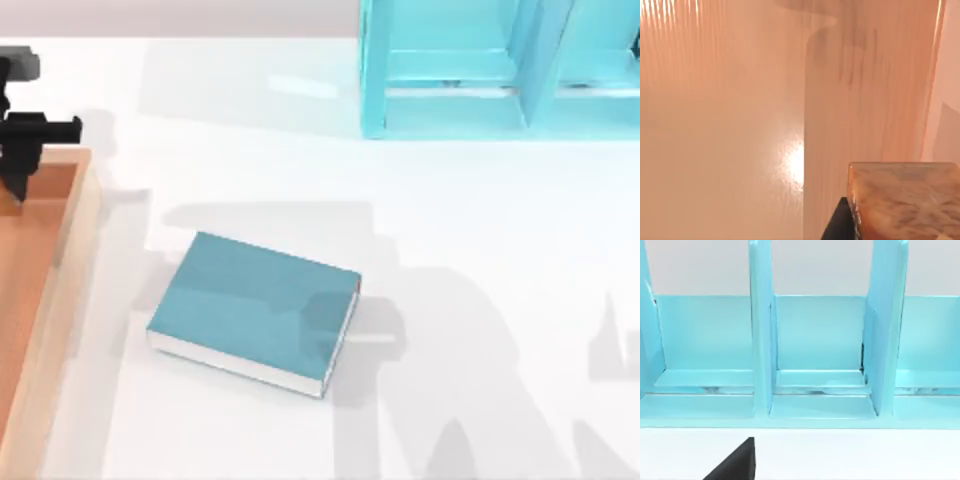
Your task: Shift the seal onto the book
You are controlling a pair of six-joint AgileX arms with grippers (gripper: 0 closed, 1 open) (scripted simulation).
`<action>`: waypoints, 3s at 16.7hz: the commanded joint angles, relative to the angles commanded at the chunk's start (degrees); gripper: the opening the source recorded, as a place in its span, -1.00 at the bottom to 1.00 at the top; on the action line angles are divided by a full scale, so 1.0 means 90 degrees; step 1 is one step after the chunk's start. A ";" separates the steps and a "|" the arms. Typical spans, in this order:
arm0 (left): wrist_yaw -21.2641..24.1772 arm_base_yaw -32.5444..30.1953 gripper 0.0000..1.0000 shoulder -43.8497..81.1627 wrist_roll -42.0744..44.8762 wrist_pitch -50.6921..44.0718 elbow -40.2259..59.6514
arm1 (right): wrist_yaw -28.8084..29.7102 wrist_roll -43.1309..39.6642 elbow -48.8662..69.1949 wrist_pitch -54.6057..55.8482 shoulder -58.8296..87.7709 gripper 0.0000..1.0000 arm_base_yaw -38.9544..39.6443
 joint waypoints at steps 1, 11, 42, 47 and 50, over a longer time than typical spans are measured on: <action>0.0036 -0.0289 -1.00 -0.0099 -0.0218 -0.0405 0.0165 | 0.0000 0.0000 0.0000 0.0000 0.0000 1.00 0.0000; 0.0207 -0.1047 -1.00 -0.0725 -0.0883 -0.1488 0.0334 | 0.0000 0.0000 0.0000 0.0000 0.0000 1.00 0.0000; 0.0212 -0.3744 -0.10 0.0445 -0.3562 0.0158 -0.0129 | 0.0000 0.0000 0.0000 0.0000 0.0000 1.00 0.0000; 0.0212 -0.3744 0.66 0.0445 -0.3562 0.0158 -0.0129 | 0.0000 0.0000 0.0000 0.0000 0.0000 1.00 0.0000; 0.0212 -0.3744 1.00 0.0445 -0.3562 0.0158 -0.0129 | 0.0000 0.0000 0.0000 0.0000 0.0000 1.00 0.0000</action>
